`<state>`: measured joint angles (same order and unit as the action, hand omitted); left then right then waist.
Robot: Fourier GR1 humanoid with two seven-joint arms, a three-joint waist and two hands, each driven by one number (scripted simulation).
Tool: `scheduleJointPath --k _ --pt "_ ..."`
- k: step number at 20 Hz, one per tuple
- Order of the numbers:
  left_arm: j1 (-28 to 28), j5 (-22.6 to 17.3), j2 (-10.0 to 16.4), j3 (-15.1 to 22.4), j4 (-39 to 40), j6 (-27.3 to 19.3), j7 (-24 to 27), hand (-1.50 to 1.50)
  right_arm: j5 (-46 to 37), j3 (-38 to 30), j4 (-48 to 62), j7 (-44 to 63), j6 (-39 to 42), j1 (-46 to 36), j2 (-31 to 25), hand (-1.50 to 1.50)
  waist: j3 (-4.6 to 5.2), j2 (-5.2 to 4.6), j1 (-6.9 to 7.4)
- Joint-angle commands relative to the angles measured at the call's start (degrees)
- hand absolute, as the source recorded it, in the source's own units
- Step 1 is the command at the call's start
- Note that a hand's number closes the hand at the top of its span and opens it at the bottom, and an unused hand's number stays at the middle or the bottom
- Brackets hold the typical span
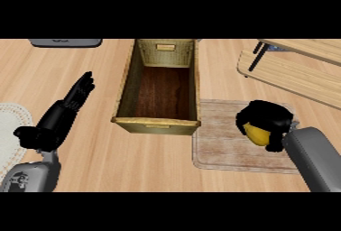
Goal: Pick the lemon from the cutting board and place it in the basket
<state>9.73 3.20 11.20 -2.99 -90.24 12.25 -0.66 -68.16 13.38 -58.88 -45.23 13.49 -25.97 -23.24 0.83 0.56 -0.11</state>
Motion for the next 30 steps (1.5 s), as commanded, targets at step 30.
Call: scheduleJointPath --k 30 --pt "0.6 0.2 -0.2 0.3 0.8 0.2 -1.1 0.0 21.0 38.5 -56.6 97.4 -29.0 1.7 23.2 1.5 -0.42 1.26 0.49"
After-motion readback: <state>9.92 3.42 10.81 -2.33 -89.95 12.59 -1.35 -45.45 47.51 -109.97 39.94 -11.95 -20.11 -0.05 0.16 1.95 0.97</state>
